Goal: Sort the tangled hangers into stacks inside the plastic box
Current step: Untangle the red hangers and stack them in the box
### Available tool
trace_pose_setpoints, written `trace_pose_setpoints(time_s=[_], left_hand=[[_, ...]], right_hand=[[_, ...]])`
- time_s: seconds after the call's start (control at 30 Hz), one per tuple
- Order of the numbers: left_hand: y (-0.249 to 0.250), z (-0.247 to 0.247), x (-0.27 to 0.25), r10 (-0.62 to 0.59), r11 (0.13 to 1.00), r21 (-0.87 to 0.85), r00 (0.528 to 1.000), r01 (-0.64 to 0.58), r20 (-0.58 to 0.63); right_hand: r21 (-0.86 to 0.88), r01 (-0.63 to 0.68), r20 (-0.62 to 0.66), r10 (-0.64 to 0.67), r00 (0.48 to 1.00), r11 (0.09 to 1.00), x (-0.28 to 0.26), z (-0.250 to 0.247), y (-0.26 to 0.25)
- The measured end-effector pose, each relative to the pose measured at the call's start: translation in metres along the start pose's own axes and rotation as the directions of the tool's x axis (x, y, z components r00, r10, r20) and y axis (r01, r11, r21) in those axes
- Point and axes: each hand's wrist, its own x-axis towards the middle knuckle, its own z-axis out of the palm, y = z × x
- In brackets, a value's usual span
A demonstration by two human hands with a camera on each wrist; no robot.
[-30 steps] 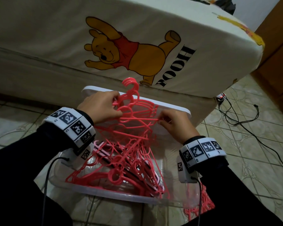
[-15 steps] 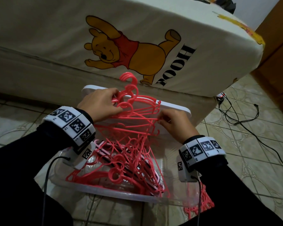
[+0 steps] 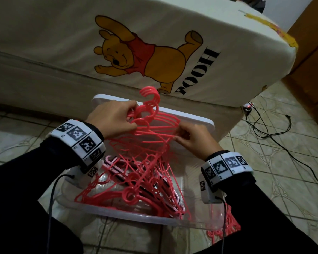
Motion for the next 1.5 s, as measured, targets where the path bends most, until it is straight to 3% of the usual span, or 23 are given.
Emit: trace_pose_setpoints(time_s=[0.33, 0.47, 0.57, 0.63, 0.73, 0.83, 1.0, 1.17, 1.3, 1.5], left_hand=[[0.003, 0.001, 0.000, 0.022, 0.992, -0.128, 0.998, -0.015, 0.059], [0.004, 0.003, 0.000, 0.019, 0.991, -0.135, 0.995, -0.006, 0.097], [0.003, 0.006, -0.001, 0.025, 0.989, -0.144, 0.991, -0.006, 0.129], [0.004, 0.008, 0.000, 0.011, 0.989, -0.145, 0.991, 0.008, 0.130], [0.008, 0.011, 0.000, 0.019, 0.985, -0.174, 0.993, 0.001, 0.117], [0.013, 0.013, -0.001, 0.022, 0.973, -0.231, 0.994, 0.004, 0.109], [0.015, 0.018, -0.002, 0.010, 0.977, -0.213, 0.997, 0.006, 0.074], [0.016, 0.020, 0.000, 0.012, 0.971, -0.238, 0.997, 0.006, 0.074], [0.019, 0.020, -0.002, 0.028, 0.970, -0.241, 0.997, -0.010, 0.069], [0.020, 0.022, -0.003, -0.019, 0.974, -0.225, 0.999, 0.029, 0.047]], right_hand=[[-0.016, 0.015, -0.214, -0.018, 0.977, 1.000, 0.005, -0.001, 0.004], [0.057, -0.043, -0.233, 0.055, 0.971, 0.997, 0.006, 0.001, 0.007], [0.127, -0.121, -0.323, 0.156, 0.934, 0.985, 0.006, 0.001, 0.005], [0.084, -0.192, -0.360, 0.210, 0.909, 0.978, 0.006, 0.003, 0.003], [-0.026, -0.311, -0.253, 0.295, 0.921, 0.950, 0.004, 0.011, -0.005], [-0.012, -0.390, -0.210, 0.379, 0.901, 0.921, 0.004, 0.021, -0.011], [0.167, -0.449, -0.240, 0.478, 0.845, 0.878, 0.009, 0.025, -0.012], [0.343, -0.510, -0.188, 0.589, 0.786, 0.789, 0.010, 0.026, -0.010], [0.431, -0.519, -0.107, 0.613, 0.783, 0.738, 0.009, 0.025, -0.007], [0.654, -0.524, 0.038, 0.668, 0.743, 0.545, 0.012, 0.030, -0.011]])
